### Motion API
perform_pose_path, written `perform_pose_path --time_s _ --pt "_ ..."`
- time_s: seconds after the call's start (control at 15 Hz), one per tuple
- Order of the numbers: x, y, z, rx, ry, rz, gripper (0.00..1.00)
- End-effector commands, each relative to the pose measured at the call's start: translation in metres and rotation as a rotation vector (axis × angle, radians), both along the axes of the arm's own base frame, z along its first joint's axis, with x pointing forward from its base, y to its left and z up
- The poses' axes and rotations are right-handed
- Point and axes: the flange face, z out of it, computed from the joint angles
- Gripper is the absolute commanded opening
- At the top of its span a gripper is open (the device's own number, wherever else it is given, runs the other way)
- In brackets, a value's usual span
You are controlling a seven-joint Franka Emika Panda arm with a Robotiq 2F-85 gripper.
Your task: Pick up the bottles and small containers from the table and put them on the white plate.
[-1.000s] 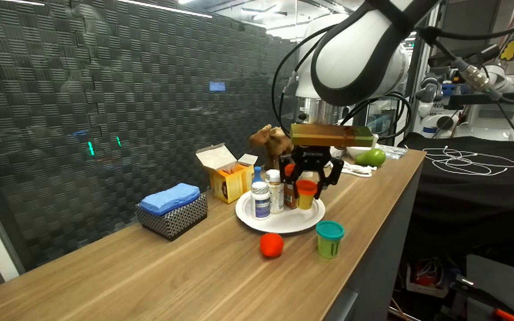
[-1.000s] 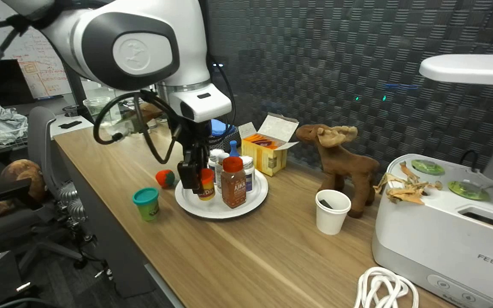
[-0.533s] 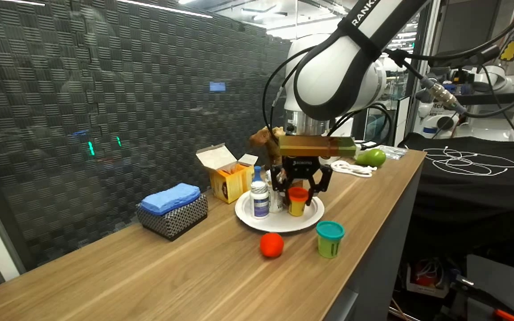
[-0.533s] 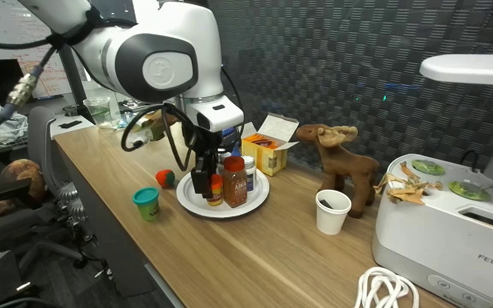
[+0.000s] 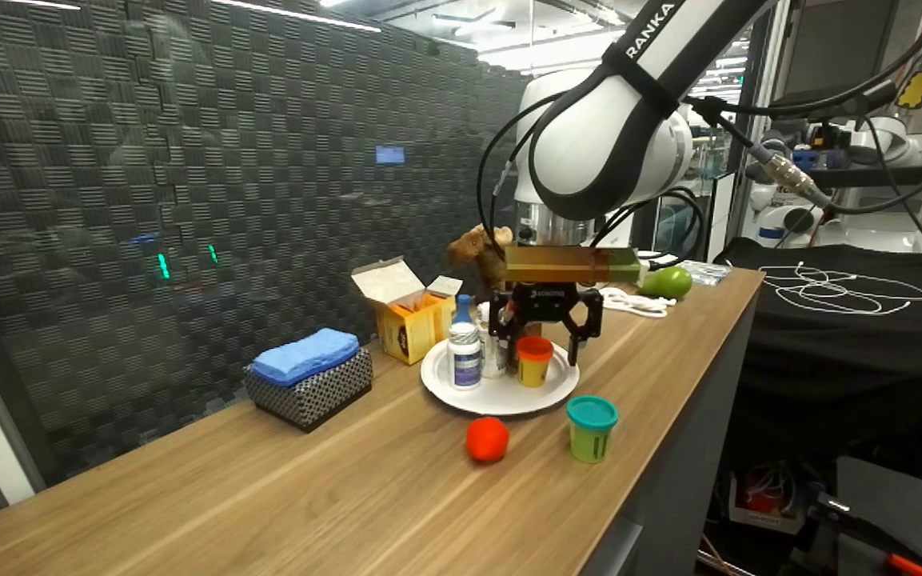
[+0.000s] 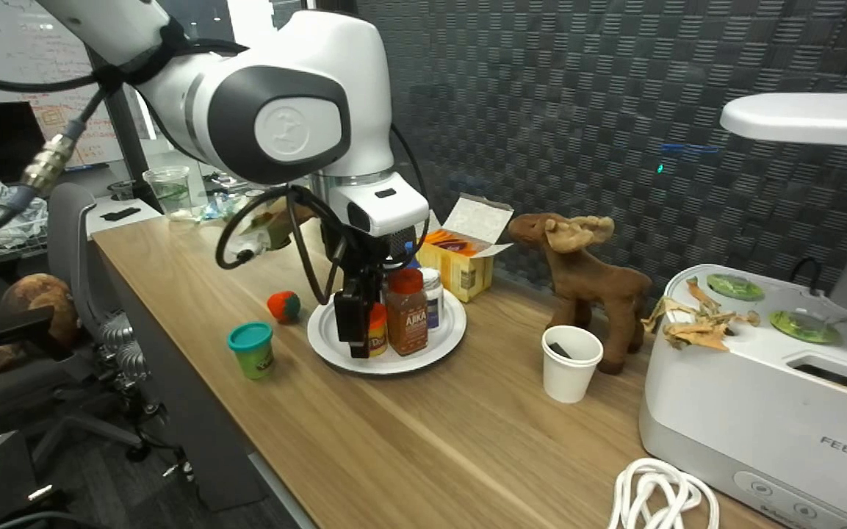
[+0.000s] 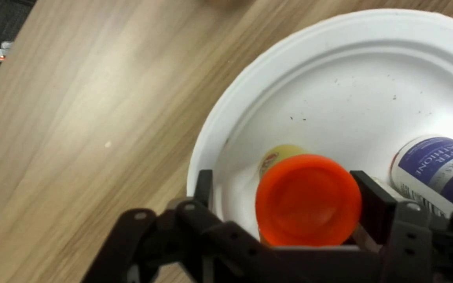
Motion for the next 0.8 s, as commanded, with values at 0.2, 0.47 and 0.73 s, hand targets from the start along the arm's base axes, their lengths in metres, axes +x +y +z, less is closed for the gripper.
perform_pose_path --time_s 0.2,0.47,0.73 --pt "-0.026 0.003 0.023 -0.007 -0.072 0.016 1.0" --pt "-0.049 0.021 0.044 -0.019 -0.153 0.042 1.0" --pt "-0.075 0.047 0.062 -0.062 -0.194 0.102 1.0"
